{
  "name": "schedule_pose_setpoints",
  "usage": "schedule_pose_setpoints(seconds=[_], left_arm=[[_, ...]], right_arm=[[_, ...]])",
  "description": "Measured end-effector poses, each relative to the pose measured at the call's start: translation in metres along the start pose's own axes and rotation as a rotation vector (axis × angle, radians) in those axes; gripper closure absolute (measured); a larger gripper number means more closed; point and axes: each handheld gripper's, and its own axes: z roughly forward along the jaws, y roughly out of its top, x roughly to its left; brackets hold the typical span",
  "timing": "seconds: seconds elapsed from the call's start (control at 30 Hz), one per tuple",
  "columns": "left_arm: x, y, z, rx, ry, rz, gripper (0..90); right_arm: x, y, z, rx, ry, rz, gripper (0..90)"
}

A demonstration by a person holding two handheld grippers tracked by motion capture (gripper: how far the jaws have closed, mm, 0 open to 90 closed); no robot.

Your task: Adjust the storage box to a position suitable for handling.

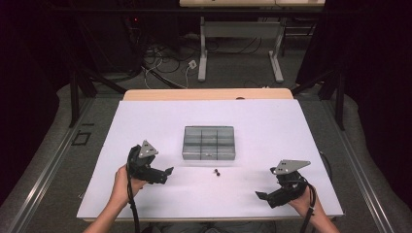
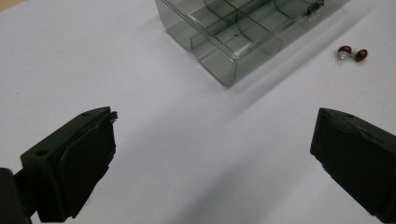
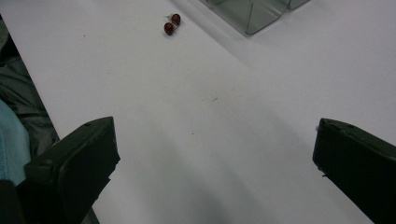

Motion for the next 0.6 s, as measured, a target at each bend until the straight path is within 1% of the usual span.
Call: schedule_pose_setpoints(seconds=[0.1,0.17,0.2,0.23,0.27,0.3,0.4,0.47,0.5,0.57,0.6], left_arm=[[-0.004,-0.001,0.001,-0.006,-0.010,0.008,0.0],[-0.004,0.000,0.001,-0.014,-0.017,0.026,0.0],[-0.005,0.000,0.002,-0.018,-0.021,0.028,0.0],[-0.006,-0.001,0.002,-0.012,-0.026,0.028,0.0],[-0.006,-0.002,0.003,-0.013,-0.033,0.024,0.0],[-0.007,-0.003,0.002,-0.007,-0.034,0.032,0.0],[-0.008,-0.004,0.000,-0.008,-0.038,0.034,0.0],[-0.009,-0.004,-0.002,-0.017,-0.036,0.032,0.0],[-0.011,-0.004,-0.004,-0.025,-0.032,0.022,0.0],[-0.015,-0.007,-0.007,-0.033,-0.057,0.000,0.0],[-0.018,-0.009,-0.008,-0.027,-0.060,0.005,0.0]], right_arm=[[0.000,0.000,0.001,0.006,-0.008,-0.002,0.0],[0.001,0.001,0.000,0.005,-0.012,-0.002,0.0],[0.002,0.001,0.001,-0.002,-0.013,-0.004,0.0],[0.002,0.002,0.000,0.005,-0.015,-0.010,0.0],[0.003,0.002,-0.001,0.011,-0.016,-0.005,0.0],[0.004,0.002,0.000,0.004,-0.017,-0.010,0.0],[0.004,0.004,0.001,0.005,-0.018,-0.012,0.0],[0.004,0.005,0.003,0.010,-0.017,-0.011,0.0],[0.004,0.006,0.005,0.015,-0.010,-0.009,0.0],[0.002,0.006,0.009,0.026,-0.004,-0.013,0.0],[0.002,0.007,0.010,0.031,0.000,-0.023,0.0]])
